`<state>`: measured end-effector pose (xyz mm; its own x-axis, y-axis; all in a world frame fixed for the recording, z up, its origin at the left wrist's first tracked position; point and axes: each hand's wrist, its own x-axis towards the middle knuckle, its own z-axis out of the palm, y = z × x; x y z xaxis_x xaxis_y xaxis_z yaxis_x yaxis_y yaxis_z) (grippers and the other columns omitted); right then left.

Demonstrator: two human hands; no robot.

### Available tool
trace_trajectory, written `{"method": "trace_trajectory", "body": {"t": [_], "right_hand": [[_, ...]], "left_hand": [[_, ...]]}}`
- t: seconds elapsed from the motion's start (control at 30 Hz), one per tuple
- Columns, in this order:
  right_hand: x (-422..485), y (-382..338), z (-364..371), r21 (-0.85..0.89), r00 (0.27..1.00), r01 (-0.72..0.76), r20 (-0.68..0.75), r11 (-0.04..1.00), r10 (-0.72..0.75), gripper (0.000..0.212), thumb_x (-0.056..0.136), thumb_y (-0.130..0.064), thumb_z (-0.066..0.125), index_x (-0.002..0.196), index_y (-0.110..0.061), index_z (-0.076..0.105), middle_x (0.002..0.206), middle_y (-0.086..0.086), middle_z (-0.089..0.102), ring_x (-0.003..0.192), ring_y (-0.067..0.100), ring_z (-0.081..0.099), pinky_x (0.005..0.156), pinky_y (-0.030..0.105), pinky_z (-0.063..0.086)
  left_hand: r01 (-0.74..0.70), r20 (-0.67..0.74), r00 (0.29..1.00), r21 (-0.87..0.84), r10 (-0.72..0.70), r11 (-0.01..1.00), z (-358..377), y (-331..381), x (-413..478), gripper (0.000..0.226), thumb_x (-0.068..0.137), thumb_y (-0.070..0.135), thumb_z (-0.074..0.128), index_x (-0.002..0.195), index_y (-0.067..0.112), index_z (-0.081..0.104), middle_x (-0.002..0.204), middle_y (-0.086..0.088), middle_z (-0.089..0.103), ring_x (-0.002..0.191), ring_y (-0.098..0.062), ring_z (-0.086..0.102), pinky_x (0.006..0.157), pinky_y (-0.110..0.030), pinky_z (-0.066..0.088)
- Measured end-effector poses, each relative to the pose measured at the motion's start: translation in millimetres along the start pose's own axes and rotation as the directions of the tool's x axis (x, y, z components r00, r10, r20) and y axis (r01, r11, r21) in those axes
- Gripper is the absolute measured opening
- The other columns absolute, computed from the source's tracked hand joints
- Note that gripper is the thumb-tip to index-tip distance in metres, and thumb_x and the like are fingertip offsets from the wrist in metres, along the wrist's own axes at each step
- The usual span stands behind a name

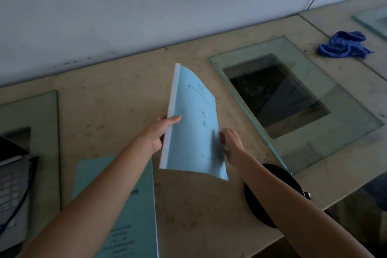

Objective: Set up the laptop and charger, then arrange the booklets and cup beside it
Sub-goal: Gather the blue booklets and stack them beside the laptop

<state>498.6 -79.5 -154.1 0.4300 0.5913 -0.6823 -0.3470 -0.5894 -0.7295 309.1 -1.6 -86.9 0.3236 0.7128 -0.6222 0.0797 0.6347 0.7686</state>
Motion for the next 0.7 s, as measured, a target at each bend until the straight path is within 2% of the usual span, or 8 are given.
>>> {"method": "trace_trajectory", "body": {"t": [0.07,0.13,0.2,0.23,0.33,0.4,0.53,0.7], "right_hand": [[-11.7,4.3,8.7,0.118,0.977,-0.138,0.180,0.983,0.116,0.025,0.095,-0.036,0.047,0.086,-0.015,0.056,0.076,0.000,0.051,0.063,0.013,0.044,0.061,0.025,0.035],[-22.7,12.7,18.3,0.149,0.905,-0.200,0.406,0.968,0.124,0.045,0.095,-0.051,0.041,0.114,-0.013,0.059,0.099,0.000,0.061,0.088,0.016,0.057,0.082,0.030,0.045],[-29.8,22.1,27.7,0.162,0.836,-0.209,0.541,0.964,0.090,0.058,0.093,-0.056,0.039,0.132,-0.015,0.051,0.129,0.001,0.058,0.120,0.022,0.053,0.108,0.043,0.037],[-35.0,25.5,32.4,0.156,0.827,-0.218,0.554,0.963,0.097,0.058,0.093,-0.055,0.042,0.134,-0.015,0.050,0.134,0.002,0.056,0.125,0.023,0.050,0.111,0.045,0.033],[-46.3,40.8,43.4,0.143,0.877,-0.238,0.458,0.961,0.149,0.044,0.092,-0.042,0.053,0.126,-0.014,0.053,0.128,0.004,0.056,0.119,0.022,0.054,0.106,0.043,0.041],[-49.8,52.9,50.0,0.156,0.905,-0.187,0.411,0.970,0.108,0.022,0.094,-0.024,0.053,0.114,-0.014,0.055,0.120,0.008,0.056,0.101,0.021,0.059,0.090,0.041,0.049],[-67.4,65.7,63.8,0.146,0.912,-0.133,0.405,0.980,0.063,0.020,0.094,-0.007,0.046,0.108,-0.016,0.057,0.095,0.004,0.054,0.078,0.019,0.052,0.063,0.029,0.039],[-89.5,74.7,87.3,0.003,0.879,-0.098,0.469,0.995,0.085,0.032,0.095,-0.004,0.040,0.110,-0.024,0.060,0.095,0.005,0.058,0.087,0.021,0.052,0.072,0.032,0.041]], "left_hand": [[-0.026,0.086,0.996,-0.003,0.026,1.000,-6.2,3.7,-18.6,0.018,0.085,0.018,0.062,0.102,0.012,0.064,0.084,-0.005,0.074,0.076,-0.023,0.068,0.067,-0.035,0.053],[-0.053,0.156,0.987,0.022,0.049,0.998,-15.5,4.2,-37.5,0.022,0.079,0.023,0.065,0.100,0.016,0.065,0.081,-0.003,0.076,0.075,-0.023,0.071,0.065,-0.036,0.055],[-0.078,0.192,0.979,0.056,0.066,0.995,-29.6,1.4,-54.7,0.034,0.071,0.030,0.067,0.102,0.017,0.065,0.085,-0.003,0.076,0.078,-0.024,0.072,0.065,-0.037,0.057],[-0.087,0.189,0.979,0.071,0.072,0.994,-38.1,-0.8,-62.7,0.038,0.070,0.032,0.068,0.104,0.016,0.065,0.088,-0.004,0.076,0.080,-0.025,0.072,0.066,-0.038,0.057],[-0.134,0.096,0.988,0.109,0.124,0.985,-65.3,-10.6,-82.1,0.029,0.080,0.032,0.064,0.106,0.017,0.065,0.093,-0.005,0.075,0.083,-0.025,0.071,0.071,-0.039,0.057],[-0.175,0.012,0.984,0.136,0.175,0.975,-84.3,-18.8,-92.3,0.019,0.088,0.026,0.060,0.104,0.018,0.065,0.092,-0.003,0.075,0.082,-0.021,0.072,0.073,-0.036,0.059],[-0.164,-0.161,0.970,0.120,0.182,0.979,-122.7,-43.8,-109.3,0.019,0.091,0.015,0.055,0.110,0.011,0.060,0.092,-0.004,0.070,0.076,-0.020,0.069,0.070,-0.033,0.056],[-0.017,-0.319,0.947,0.043,0.030,0.999,-172.6,-83.5,-129.4,0.035,0.094,0.025,0.051,0.125,0.008,0.055,0.119,-0.016,0.063,0.104,-0.033,0.062,0.094,-0.046,0.047]]}}
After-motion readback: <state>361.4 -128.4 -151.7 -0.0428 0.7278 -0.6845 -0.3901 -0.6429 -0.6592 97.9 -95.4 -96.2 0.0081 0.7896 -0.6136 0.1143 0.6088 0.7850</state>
